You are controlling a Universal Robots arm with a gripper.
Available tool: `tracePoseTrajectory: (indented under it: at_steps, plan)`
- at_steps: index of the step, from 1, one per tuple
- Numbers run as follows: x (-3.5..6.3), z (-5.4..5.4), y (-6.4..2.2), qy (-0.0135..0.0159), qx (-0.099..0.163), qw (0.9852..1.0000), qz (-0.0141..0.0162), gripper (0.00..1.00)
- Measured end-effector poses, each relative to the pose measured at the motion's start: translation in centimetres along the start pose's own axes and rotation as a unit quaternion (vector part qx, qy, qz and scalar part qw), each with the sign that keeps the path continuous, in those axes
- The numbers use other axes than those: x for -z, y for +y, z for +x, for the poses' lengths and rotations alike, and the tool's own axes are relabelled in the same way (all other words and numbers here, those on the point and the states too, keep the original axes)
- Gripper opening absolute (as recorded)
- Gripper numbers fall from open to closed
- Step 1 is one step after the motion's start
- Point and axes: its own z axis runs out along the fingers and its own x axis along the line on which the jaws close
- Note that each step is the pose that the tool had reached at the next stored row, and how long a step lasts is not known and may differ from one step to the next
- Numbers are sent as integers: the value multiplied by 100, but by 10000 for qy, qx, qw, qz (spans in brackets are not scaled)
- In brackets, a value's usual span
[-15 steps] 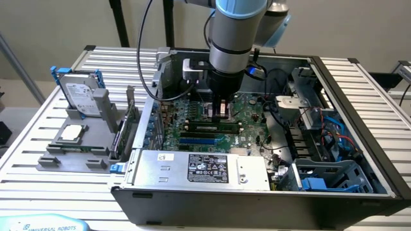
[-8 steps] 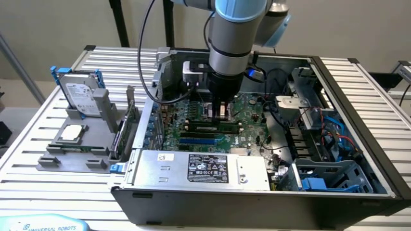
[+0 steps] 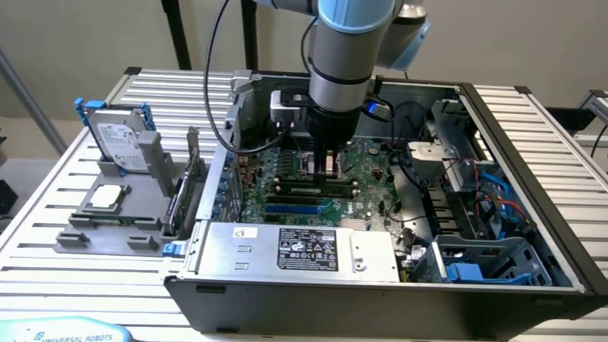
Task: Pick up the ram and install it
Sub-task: 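Press down the ram until it locks into place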
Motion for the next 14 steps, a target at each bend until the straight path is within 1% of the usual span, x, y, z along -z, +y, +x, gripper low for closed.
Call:
tracePoseTrajectory:
  at_steps: [1, 3, 7, 14]
  plan:
    - [47, 0, 2, 4, -1, 10000, -5, 11]
    - [84, -1, 4, 3, -1, 10000, -7, 11]
    - [86, -1, 4, -4, -1, 10000, -7, 11]
    - [86, -1, 3, -26, 0, 10000, -7, 11]
